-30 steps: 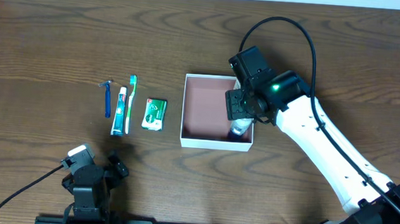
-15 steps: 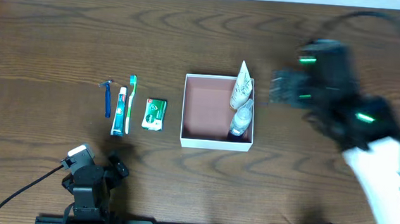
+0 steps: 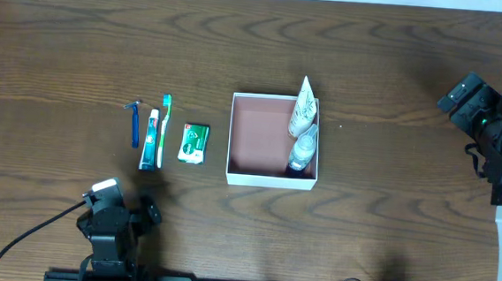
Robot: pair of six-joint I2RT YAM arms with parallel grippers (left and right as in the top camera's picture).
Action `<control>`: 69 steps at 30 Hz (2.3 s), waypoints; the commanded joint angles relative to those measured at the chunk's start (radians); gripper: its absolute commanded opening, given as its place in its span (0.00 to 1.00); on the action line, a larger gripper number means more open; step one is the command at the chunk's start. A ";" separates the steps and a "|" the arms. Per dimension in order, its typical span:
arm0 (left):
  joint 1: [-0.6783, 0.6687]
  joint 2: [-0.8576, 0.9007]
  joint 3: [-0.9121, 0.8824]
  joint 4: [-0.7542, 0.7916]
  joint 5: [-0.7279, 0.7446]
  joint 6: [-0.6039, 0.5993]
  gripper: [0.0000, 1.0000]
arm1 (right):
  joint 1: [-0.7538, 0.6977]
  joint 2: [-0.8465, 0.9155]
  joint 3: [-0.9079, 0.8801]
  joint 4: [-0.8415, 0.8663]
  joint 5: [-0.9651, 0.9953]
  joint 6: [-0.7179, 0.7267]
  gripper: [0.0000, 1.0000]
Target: Pack container
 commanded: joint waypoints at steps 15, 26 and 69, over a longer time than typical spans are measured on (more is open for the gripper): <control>0.005 0.342 0.349 0.087 0.232 -0.064 0.98 | -0.006 0.001 0.005 -0.003 0.006 0.018 0.99; 0.010 1.207 0.908 -0.020 0.188 0.132 0.98 | -0.006 0.002 0.005 -0.003 0.006 0.018 0.99; 0.225 1.890 1.034 0.127 0.346 0.288 0.06 | -0.006 0.001 0.005 -0.003 0.007 0.018 0.99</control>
